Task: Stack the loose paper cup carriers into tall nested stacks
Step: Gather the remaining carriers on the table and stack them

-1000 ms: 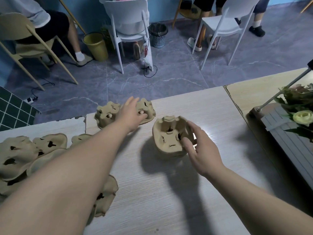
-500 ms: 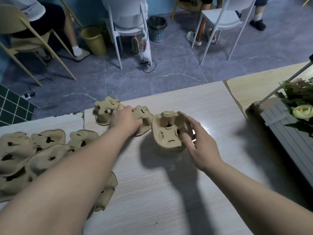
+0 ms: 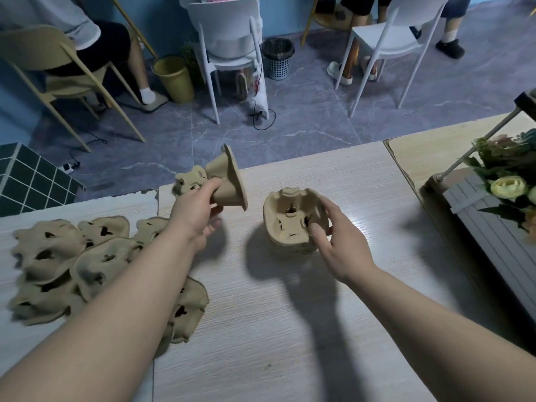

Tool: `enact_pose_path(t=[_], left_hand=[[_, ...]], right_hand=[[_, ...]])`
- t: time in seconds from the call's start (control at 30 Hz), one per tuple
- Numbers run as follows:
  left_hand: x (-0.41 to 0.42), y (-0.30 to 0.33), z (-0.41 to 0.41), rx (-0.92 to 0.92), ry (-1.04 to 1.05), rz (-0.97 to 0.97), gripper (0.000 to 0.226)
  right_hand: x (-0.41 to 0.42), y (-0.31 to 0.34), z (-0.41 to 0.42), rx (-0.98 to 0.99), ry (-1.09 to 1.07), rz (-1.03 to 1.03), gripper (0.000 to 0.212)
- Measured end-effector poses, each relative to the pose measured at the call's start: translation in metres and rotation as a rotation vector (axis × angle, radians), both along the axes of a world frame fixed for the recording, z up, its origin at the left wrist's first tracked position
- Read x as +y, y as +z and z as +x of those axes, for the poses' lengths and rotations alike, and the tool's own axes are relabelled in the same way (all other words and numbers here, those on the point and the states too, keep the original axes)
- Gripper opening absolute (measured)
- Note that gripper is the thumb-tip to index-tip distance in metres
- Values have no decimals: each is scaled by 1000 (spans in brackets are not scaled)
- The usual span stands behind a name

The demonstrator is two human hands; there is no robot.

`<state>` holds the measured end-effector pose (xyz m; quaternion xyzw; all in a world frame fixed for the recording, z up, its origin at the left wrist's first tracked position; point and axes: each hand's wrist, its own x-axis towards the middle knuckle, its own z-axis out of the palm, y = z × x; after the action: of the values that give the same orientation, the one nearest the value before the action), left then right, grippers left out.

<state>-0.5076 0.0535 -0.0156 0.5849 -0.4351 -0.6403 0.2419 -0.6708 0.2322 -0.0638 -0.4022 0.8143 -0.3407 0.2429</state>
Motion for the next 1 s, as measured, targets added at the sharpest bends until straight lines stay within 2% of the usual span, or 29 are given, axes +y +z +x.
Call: enact_pose_path(t=[0.1, 0.2, 0.3, 0.43, 0.53, 0.67, 0.77, 0.87, 0.93, 1.0], left_hand=[[13, 16, -5, 134, -63, 74, 19], [26, 24, -13, 183, -188, 116, 20], [40, 22, -21, 157, -293, 163, 25], [51, 16, -25, 36, -317, 171, 19], [53, 18, -27, -55, -326, 111, 16], [50, 20, -30, -127, -178, -93, 15], [50, 21, -29, -156, -191, -294, 34], [59, 24, -31, -215, -315, -356, 48], [62, 22, -33, -223, -328, -357, 45], [61, 18, -34, -209, -317, -363, 28]], right_hand=[[1, 2, 0, -9, 5, 2, 55], [2, 3, 1, -1, 16, 11, 55], [2, 5, 1, -3, 18, 33, 56], [2, 10, 1, 0, 26, 32, 59], [2, 12, 1, 1, 40, 24, 61], [4, 13, 0, -8, 46, 29, 62], [4, 13, 0, -12, 45, 23, 60], [6, 13, 0, -8, 39, 25, 59], [7, 14, 1, -12, 33, 19, 58], [9, 14, 1, -14, 31, 14, 57]])
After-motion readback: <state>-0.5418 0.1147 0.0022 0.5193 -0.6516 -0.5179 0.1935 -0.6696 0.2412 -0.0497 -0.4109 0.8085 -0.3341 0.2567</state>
